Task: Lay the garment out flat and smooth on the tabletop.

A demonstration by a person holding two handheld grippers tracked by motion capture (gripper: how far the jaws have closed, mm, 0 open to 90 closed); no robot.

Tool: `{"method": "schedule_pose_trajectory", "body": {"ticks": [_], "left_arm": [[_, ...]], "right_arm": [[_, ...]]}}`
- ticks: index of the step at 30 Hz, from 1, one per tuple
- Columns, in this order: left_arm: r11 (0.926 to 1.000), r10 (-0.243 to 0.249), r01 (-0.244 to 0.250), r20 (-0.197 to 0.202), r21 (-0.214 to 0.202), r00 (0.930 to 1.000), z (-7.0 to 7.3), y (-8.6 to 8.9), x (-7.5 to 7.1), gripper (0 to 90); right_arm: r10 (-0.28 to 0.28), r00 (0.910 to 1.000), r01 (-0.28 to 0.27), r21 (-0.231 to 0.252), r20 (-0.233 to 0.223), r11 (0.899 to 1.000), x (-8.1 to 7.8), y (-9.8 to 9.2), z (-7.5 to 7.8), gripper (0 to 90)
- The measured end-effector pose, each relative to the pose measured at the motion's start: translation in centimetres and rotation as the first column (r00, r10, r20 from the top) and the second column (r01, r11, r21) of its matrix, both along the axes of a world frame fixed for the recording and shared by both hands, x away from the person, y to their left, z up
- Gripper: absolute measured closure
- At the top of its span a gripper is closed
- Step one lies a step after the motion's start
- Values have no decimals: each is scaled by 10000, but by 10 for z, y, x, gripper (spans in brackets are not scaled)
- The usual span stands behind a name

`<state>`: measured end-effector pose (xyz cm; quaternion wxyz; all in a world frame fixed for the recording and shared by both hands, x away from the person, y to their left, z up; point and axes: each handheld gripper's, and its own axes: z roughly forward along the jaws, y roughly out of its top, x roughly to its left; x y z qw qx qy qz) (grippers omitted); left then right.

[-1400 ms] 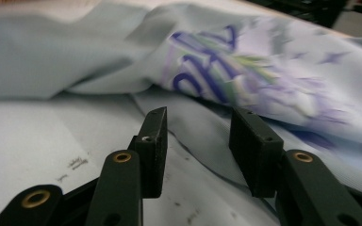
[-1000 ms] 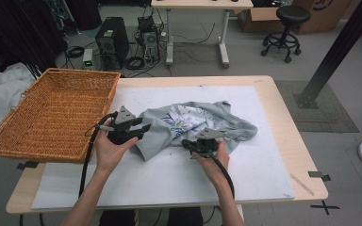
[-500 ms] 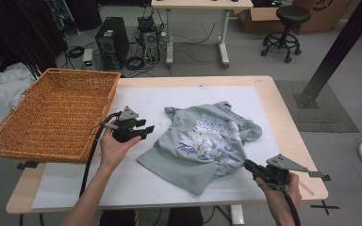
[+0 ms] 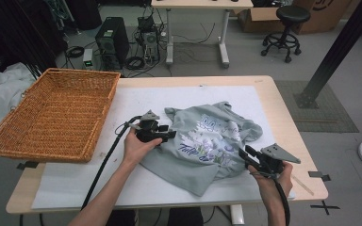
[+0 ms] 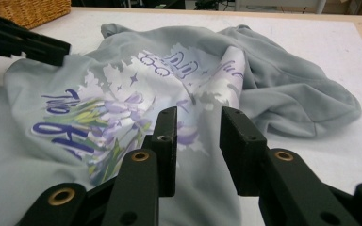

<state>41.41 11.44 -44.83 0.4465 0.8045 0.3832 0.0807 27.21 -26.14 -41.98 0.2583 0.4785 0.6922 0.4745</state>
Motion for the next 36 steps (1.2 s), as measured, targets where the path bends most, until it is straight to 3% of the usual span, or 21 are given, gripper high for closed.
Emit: {"method": "schedule_pose_trajectory", "body": {"ticks": [1,2,4,6,8,10,13,14,15,16,18,21,24,26,29,30,31,32,33,34,36], "left_arm": [[9970,-250,225,324,743,9992,-4,-4,0,516],[9931,-265,175,767,1162,9967,-5,-5,-2,593],[9866,-28,-134,983,1629,9951,-1,-1,-6,807],[9797,183,-426,1239,1961,9921,-1,7,-11,844],[9792,171,-408,1198,1987,9926,0,12,-15,848],[9635,201,-595,1513,2610,9883,2,28,-33,851],[9689,321,-720,1682,2366,9852,-1,54,-68,850],[9689,321,-720,1682,2366,9852,-1,54,-68,850],[9750,522,-904,1862,2029,9811,-5,74,-96,850],[9750,522,-904,1862,2029,9811,-5,74,-96,851],[9793,970,-1223,1568,1611,9829,-5,90,-119,851],[9752,1113,-1336,1311,1765,9851,1,110,-158,850],[9794,1003,-1195,1210,1628,9876,4,115,-166,837],[9831,1021,-1277,1865,1309,9771,18,116,-162,718],[9852,1160,-1457,2737,907,9548,37,114,-150,595],[9852,1160,-1457,2737,907,9548,37,114,-150,540],[9850,1275,-1549,2846,758,9501,42,112,-145,540],[9841,1254,-1568,2981,838,9463,49,108,-134,528],[9841,1254,-1568,2981,838,9463,49,108,-134,525],[9844,1280,-1576,2971,777,9462,52,105,-129,525],[9863,1247,-1510,2966,672,9468,53,100,-124,525]], "right_arm": [[19,10000,-19,5,28,10000,2,1,-1,650],[20,10000,-20,19,53,10000,5,3,-2,643],[51,10000,-51,126,49,9999,10,6,-4,629],[51,10000,-51,104,43,9999,13,9,-6,613],[46,10000,-47,75,57,10000,15,11,-6,612],[97,9999,-98,51,76,9999,20,15,-8,605],[100,9999,-101,77,131,9999,27,20,-11,585],[100,9999,-101,77,131,9999,27,20,-11,585],[108,9999,-109,74,126,9999,33,23,-13,583],[108,9999,-109,74,126,9999,33,23,-13,583],[179,9998,-180,110,93,9998,39,28,-14,577],[379,9993,-379,56,70,9993,52,38,-15,574],[466,9989,-466,-4,99,9989,58,42,-15,572],[314,9994,-311,-281,116,9991,71,44,-14,571],[-685,9974,695,-470,212,9965,88,35,-12,574],[-1154,9931,1162,-383,230,9925,93,30,-12,576],[-1154,9931,1162,-383,230,9925,93,30,-12,576],[-1911,9816,1910,-187,-1,9814,101,18,-14,577],[-2142,9766,2139,-132,-178,9768,105,14,-16,580],[-2142,9766,2139,-132,-178,9768,105,14,-16,580],[-2084,9725,2103,76,-1036,9776,113,10,-28,578]]}}
